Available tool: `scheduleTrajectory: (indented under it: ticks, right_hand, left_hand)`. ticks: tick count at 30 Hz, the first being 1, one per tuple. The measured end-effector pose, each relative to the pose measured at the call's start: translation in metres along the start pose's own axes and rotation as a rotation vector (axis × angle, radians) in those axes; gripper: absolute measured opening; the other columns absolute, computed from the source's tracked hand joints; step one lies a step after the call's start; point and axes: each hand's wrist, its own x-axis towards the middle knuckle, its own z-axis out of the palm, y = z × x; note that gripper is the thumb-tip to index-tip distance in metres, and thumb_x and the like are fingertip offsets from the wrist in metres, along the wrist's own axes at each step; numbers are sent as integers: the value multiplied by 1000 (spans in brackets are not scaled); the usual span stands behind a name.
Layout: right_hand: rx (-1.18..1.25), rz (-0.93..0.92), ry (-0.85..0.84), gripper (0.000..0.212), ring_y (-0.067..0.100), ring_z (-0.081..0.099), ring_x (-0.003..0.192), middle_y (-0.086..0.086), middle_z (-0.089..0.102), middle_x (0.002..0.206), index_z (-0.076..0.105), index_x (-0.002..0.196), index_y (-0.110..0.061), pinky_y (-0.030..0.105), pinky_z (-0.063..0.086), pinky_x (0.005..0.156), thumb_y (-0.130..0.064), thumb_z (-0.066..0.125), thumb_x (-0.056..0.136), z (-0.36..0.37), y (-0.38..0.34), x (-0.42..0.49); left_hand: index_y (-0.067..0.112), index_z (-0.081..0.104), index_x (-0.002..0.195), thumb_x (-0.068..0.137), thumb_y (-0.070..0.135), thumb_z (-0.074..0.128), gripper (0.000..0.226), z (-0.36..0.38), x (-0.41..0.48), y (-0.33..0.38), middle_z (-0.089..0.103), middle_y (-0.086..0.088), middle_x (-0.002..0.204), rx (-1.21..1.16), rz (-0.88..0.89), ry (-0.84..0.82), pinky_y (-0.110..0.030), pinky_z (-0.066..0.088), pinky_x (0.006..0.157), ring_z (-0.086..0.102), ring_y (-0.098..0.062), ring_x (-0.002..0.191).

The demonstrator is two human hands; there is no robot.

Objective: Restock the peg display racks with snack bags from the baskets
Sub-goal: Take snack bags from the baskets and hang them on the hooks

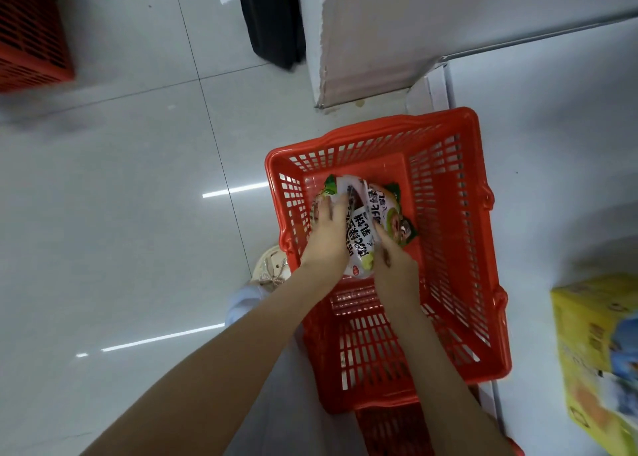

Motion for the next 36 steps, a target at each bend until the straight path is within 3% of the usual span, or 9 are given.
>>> scheduleTrajectory:
  ticks: [4, 6, 9, 15, 19, 23, 26, 32, 36]
  right_hand:
    - [86, 71, 84, 38, 16, 56, 62, 10, 69, 96, 49, 138, -20, 23, 45, 59, -14, 45, 101, -35, -30, -34]
    - [91, 65, 97, 38, 18, 60, 71, 19, 67, 108, 49, 139, -19, 18, 46, 65, -15, 45, 100, -57, -54, -59]
    - [116, 54, 132, 38, 23, 55, 99, 18, 65, 115, 53, 136, -15, 23, 42, 84, -11, 47, 99, -92, -95, -97]
    - [128, -17, 183, 37, -6, 48, 116, -20, 52, 124, 55, 134, -17, 5, 35, 96, -11, 50, 97, -158, -182, -171]
    - [279, -67, 218, 38, -17, 46, 112, -36, 46, 114, 53, 135, -23, -4, 32, 88, -13, 51, 98, -205, -268, -227]
    - [317, -198, 240, 37, -10, 47, 119, -28, 50, 118, 54, 131, -27, 15, 41, 103, -10, 51, 98, -238, -344, -279]
    - [282, -316, 202, 39, -14, 44, 117, -33, 46, 124, 52, 121, -41, 8, 36, 99, -10, 49, 98, -254, -391, -315]
    - [401, -452, 198, 36, -1, 53, 112, -12, 56, 121, 53, 130, -13, 19, 41, 102, -2, 51, 96, -288, -464, -372]
    - [527, -496, 163, 38, -6, 61, 102, -8, 64, 109, 56, 116, -9, 15, 48, 90, 2, 69, 81, -310, -495, -398]
  left_hand:
    - [13, 33, 139, 83, -8, 57, 65, -44, -29, 32, 61, 3, 96, -577, -266, 125, -21, 54, 57, 64, -11, 76]
    - [17, 60, 98, 84, -2, 58, 24, -72, -48, 50, 60, 6, 80, -577, -324, 122, -29, 54, 63, 63, -18, 78]
    - [14, 60, 67, 85, 5, 56, 21, -116, -82, 79, 57, 0, 64, -381, -220, 99, -29, 37, 54, 54, -20, 67]
    - [13, 68, 76, 87, 13, 62, 12, -215, -158, 150, 59, 1, 63, -324, -109, 50, -22, 37, 53, 55, -16, 63]
    - [12, 71, 69, 83, 10, 70, 14, -297, -221, 202, 70, -14, 71, -651, -115, 33, -48, 57, 75, 66, -28, 71]
    - [-7, 68, 86, 86, 6, 67, 13, -360, -286, 250, 69, -28, 91, -717, 11, -12, -51, 55, 77, 67, -36, 76]
    - [-3, 70, 87, 87, 4, 66, 8, -394, -332, 282, 71, -22, 84, -720, 115, -36, -31, 56, 62, 65, -20, 65]
    - [5, 64, 76, 92, 6, 59, 17, -446, -398, 338, 65, -3, 57, -825, 228, -123, -17, 48, 43, 59, -7, 44]
    - [-3, 64, 95, 96, 10, 53, 16, -470, -429, 370, 66, -15, 74, -883, 301, -227, -20, 52, 50, 64, -15, 56]
